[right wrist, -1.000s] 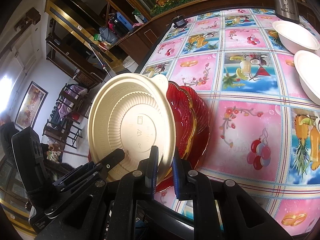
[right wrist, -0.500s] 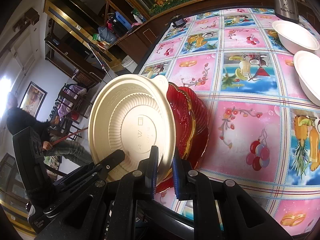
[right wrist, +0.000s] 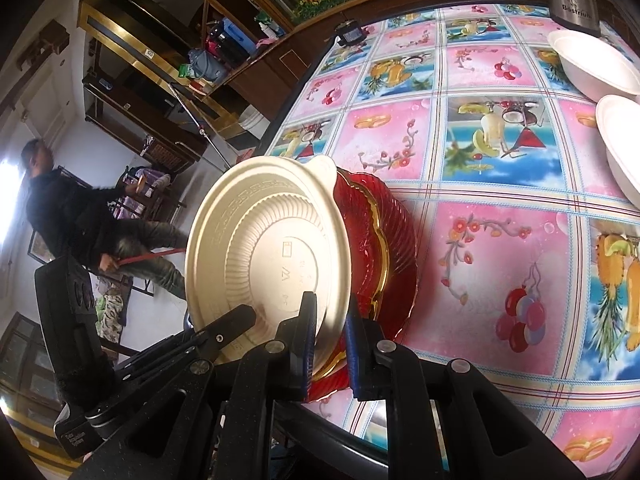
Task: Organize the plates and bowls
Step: 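Lower the held beige bowl onto the red plate stack with both grippers, then open both grippers to release the beige bowl on the stack, then move both grippers away from the stack toward the white foam plates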
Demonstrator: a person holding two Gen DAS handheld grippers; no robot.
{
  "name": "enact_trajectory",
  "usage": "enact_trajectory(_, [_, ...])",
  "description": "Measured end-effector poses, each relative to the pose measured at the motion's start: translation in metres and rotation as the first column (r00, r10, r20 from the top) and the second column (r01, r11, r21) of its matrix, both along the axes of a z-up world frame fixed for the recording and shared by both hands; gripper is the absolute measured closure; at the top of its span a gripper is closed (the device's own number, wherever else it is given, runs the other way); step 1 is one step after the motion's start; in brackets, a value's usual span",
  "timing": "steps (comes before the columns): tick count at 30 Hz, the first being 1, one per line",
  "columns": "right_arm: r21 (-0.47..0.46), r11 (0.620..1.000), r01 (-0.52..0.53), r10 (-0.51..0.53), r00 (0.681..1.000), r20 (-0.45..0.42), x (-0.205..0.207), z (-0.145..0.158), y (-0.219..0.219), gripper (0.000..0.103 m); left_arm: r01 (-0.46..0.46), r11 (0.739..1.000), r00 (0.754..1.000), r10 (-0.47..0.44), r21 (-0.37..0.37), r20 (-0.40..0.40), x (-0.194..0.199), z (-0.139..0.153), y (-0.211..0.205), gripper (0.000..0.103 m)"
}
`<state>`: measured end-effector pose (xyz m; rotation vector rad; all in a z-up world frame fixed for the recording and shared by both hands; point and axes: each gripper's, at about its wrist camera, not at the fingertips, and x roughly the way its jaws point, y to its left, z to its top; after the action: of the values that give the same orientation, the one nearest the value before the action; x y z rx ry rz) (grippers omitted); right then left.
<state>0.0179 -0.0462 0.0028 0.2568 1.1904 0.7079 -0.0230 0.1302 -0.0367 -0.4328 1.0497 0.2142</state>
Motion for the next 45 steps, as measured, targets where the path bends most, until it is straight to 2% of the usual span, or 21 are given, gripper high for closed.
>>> enact_trajectory(2, [-0.002, 1.0, -0.001, 0.001, 1.0, -0.016, 0.002, -0.003, 0.003, 0.086, 0.004, 1.0, 1.0, -0.004, -0.005, -0.001, 0.001, -0.002, 0.0, 0.084])
enact_trajectory(8, [-0.024, 1.0, 0.004, -0.004, 1.0, -0.026, 0.006, -0.008, 0.009, 0.086, -0.004, 0.999, 1.0, 0.004, -0.032, 0.003, 0.002, -0.003, 0.005, 0.083])
enact_trajectory(10, [-0.022, 1.0, 0.009, -0.009, 1.0, -0.02, 0.006, -0.007, 0.01, 0.084, -0.002, 0.999, 1.0, 0.002, -0.046, -0.005, 0.003, -0.004, 0.004, 0.083])
enact_trajectory(11, [-0.019, 1.0, 0.01, -0.01, 1.0, -0.019, 0.006, -0.007, 0.01, 0.08, 0.0, 0.999, 1.0, 0.0, -0.052, -0.007, 0.003, -0.003, 0.003, 0.082])
enact_trajectory(12, [-0.016, 1.0, 0.009, -0.009, 1.0, -0.015, 0.006, -0.006, 0.01, 0.073, 0.006, 0.998, 1.0, -0.006, -0.064, -0.011, 0.003, -0.003, 0.003, 0.079])
enact_trajectory(13, [-0.014, 1.0, 0.01, -0.01, 1.0, -0.013, 0.005, -0.006, 0.009, 0.071, 0.012, 0.997, 1.0, -0.013, -0.081, -0.012, 0.003, -0.003, 0.002, 0.076])
enact_trajectory(15, [-0.007, 1.0, 0.003, -0.003, 1.0, -0.015, 0.005, -0.004, 0.011, 0.066, 0.016, 0.994, 1.0, -0.015, -0.104, 0.009, 0.002, -0.001, 0.002, 0.061])
enact_trajectory(17, [-0.012, 1.0, 0.005, -0.005, 1.0, -0.002, 0.003, 0.0, 0.011, 0.063, 0.019, 0.994, 1.0, -0.016, -0.104, 0.023, 0.0, 0.003, 0.0, 0.053])
enact_trajectory(18, [-0.011, 1.0, 0.008, -0.008, 1.0, 0.006, 0.002, 0.001, 0.01, 0.063, 0.021, 0.995, 0.999, -0.019, -0.096, 0.029, -0.001, 0.006, -0.002, 0.048])
enact_trajectory(25, [0.016, 1.0, 0.024, -0.024, 1.0, 0.011, 0.001, 0.006, 0.0, 0.06, 0.017, 1.0, 0.995, -0.016, -0.011, 0.1, -0.009, 0.03, -0.01, 0.045])
enact_trajectory(27, [0.025, 0.999, 0.037, -0.037, 0.999, 0.027, 0.001, 0.01, -0.003, 0.052, 0.008, 1.0, 0.992, -0.01, 0.014, 0.125, -0.012, 0.036, -0.01, 0.031])
enact_trajectory(28, [0.037, 0.998, 0.042, -0.043, 0.999, 0.029, 0.002, 0.011, -0.006, 0.048, -0.002, 0.999, 0.99, -0.003, 0.032, 0.144, -0.015, 0.041, -0.011, 0.029])
enact_trajectory(33, [0.066, 0.997, 0.05, -0.052, 0.998, 0.026, 0.002, 0.014, -0.011, 0.038, -0.005, 0.998, 0.987, -0.006, 0.068, 0.162, -0.019, 0.048, -0.012, 0.028])
enact_trajectory(45, [0.12, 0.992, 0.048, -0.052, 0.998, 0.035, -0.003, 0.023, -0.024, 0.035, -0.013, 0.99, 0.976, -0.018, 0.14, 0.218, -0.026, 0.07, -0.025, 0.028])
